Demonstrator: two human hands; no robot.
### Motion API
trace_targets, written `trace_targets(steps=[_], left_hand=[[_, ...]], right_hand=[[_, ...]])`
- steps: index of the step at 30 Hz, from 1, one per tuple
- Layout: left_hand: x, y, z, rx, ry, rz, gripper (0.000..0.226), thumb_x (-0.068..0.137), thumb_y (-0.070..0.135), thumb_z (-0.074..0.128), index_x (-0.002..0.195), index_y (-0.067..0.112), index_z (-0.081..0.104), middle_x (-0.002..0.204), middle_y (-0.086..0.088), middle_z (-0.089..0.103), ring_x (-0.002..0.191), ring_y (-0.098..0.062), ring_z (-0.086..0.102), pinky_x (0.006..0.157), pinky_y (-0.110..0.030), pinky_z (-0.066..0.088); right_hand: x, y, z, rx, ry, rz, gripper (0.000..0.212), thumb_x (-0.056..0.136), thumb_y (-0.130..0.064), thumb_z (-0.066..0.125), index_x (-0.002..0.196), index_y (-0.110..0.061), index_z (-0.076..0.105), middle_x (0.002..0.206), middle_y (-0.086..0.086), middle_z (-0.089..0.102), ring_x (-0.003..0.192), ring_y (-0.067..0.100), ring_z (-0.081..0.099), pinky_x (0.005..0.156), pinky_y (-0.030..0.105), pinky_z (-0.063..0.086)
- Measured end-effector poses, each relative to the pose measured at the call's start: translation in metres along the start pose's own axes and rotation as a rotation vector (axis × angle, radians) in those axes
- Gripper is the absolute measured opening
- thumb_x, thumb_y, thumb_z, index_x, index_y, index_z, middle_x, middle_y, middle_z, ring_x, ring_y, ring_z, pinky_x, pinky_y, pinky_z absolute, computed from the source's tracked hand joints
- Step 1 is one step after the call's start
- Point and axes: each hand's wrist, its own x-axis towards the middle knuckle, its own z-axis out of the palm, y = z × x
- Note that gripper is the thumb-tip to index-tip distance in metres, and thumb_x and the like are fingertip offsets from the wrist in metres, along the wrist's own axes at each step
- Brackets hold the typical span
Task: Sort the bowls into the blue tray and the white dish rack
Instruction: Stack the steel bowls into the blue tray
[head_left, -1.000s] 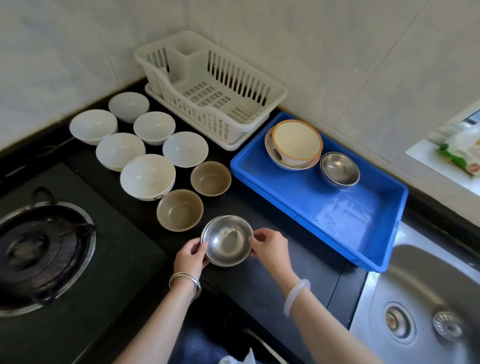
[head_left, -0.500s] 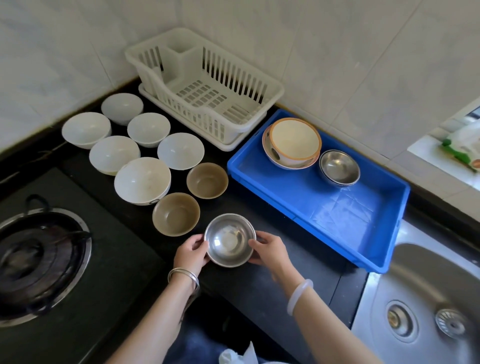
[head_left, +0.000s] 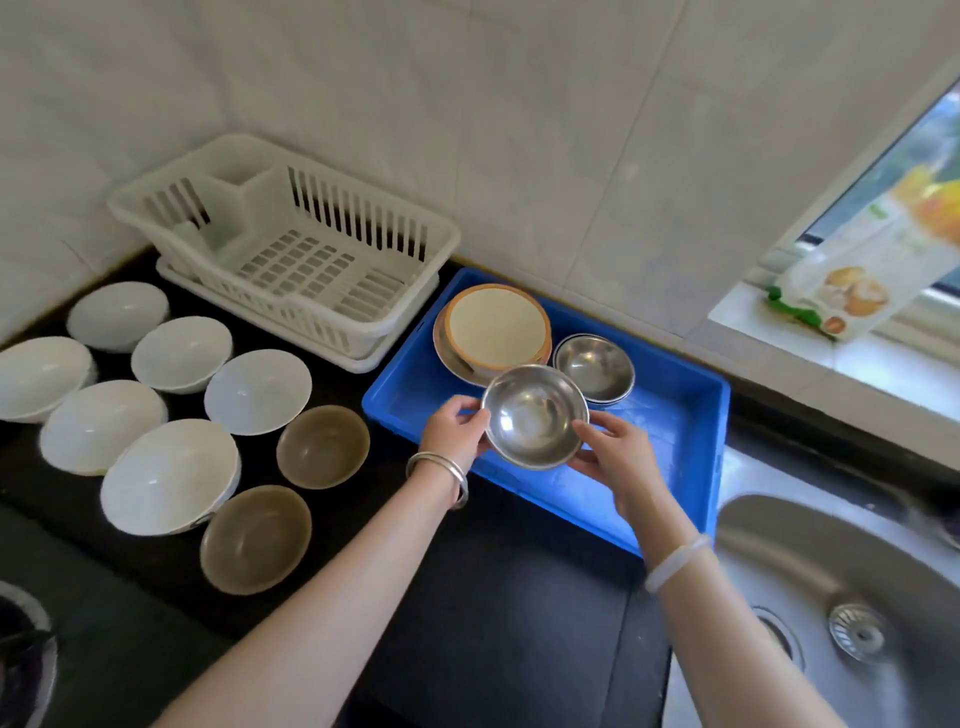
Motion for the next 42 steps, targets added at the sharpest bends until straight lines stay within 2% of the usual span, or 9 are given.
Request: trace_targets(steps=[9,13,17,19,26,29,33,36,42], left_hand=[[0.077,0.026,0.111,0.194,-0.09,-0.049,0.021,0.089,0.01,0.052,0.105,0.001,0.062,0.095,-0.012,0.062,0.085,-0.028,0.06,0.086,-0.043,0.055],[0.099,0.025,0.135,0.338,-0.077,-0.03,0.023,0.088,0.011,0.052,0.106,0.002,0.063,0.109,-0.022,0.065,0.101,-0.038,0.062,0.092,-0.048,0.05],[0.107,0.024,0.149,0.572,-0.044,0.024,0.024,0.089,0.013,0.049,0.107,0.004,0.062,0.108,-0.018,0.066,0.099,-0.035,0.061,0.083,-0.033,0.047],[0.109,0.022,0.153,0.696,-0.034,0.043,0.026,0.09,0.014,0.047,0.109,0.003,0.062,0.108,-0.016,0.066,0.099,-0.033,0.06,0.073,-0.033,0.042],[0.113,0.013,0.159,0.903,0.012,0.098,0.027,0.09,0.012,0.045,0.11,0.0,0.058,0.11,-0.018,0.065,0.1,-0.035,0.06,0.072,-0.035,0.045],[0.11,0.009,0.159,0.917,0.041,0.118,0.026,0.089,0.012,0.047,0.11,0.001,0.057,0.112,-0.018,0.063,0.102,-0.034,0.06,0.076,-0.037,0.047],[0.103,0.003,0.16,0.867,0.08,0.126,0.034,0.088,0.01,0.049,0.121,0.003,0.05,0.127,-0.016,0.054,0.114,-0.033,0.054,0.09,-0.039,0.046],[0.099,0.0,0.162,0.836,0.114,0.146,0.038,0.088,0.009,0.049,0.126,0.004,0.048,0.135,-0.015,0.047,0.118,-0.032,0.051,0.094,-0.037,0.044],[0.095,-0.005,0.157,0.721,0.09,0.118,0.036,0.09,0.012,0.049,0.125,0.009,0.049,0.136,-0.012,0.049,0.118,-0.032,0.052,0.095,-0.04,0.045]], right_hand=[[0.09,-0.022,-0.068,-0.025,0.194,-0.005,0.024,0.086,-0.018,0.064,0.107,-0.007,0.067,0.087,0.011,0.072,0.067,0.021,0.072,0.082,0.037,0.058],[0.12,-0.028,-0.074,-0.059,0.233,0.0,0.017,0.087,-0.017,0.064,0.1,-0.008,0.069,0.082,0.008,0.069,0.063,0.016,0.07,0.069,0.028,0.059],[0.138,-0.031,-0.074,-0.107,0.269,0.007,0.009,0.087,-0.016,0.066,0.093,-0.01,0.068,0.08,0.006,0.066,0.066,0.016,0.067,0.057,0.02,0.058],[0.145,-0.029,-0.073,-0.13,0.276,0.007,0.008,0.086,-0.015,0.066,0.093,-0.011,0.069,0.078,0.004,0.066,0.064,0.015,0.066,0.062,0.023,0.058],[0.156,-0.02,-0.068,-0.21,0.291,-0.018,0.018,0.087,-0.015,0.062,0.071,-0.019,0.07,0.071,0.0,0.068,0.072,0.02,0.07,0.081,0.039,0.059],[0.154,-0.015,-0.066,-0.244,0.294,-0.045,0.016,0.087,-0.017,0.06,0.077,-0.014,0.072,0.079,0.009,0.072,0.082,0.025,0.07,0.079,0.04,0.058],[0.148,-0.01,-0.059,-0.292,0.266,-0.083,0.02,0.086,-0.019,0.056,0.096,-0.016,0.073,0.073,-0.006,0.064,0.07,0.011,0.057,0.059,0.025,0.045],[0.144,-0.007,-0.057,-0.248,0.238,-0.082,0.023,0.086,-0.018,0.054,0.101,-0.019,0.072,0.081,-0.004,0.066,0.071,0.013,0.054,0.061,0.026,0.044],[0.136,-0.006,-0.059,-0.238,0.225,-0.086,0.028,0.089,-0.017,0.053,0.111,-0.016,0.069,0.105,0.002,0.07,0.102,0.022,0.061,0.087,0.039,0.052]])
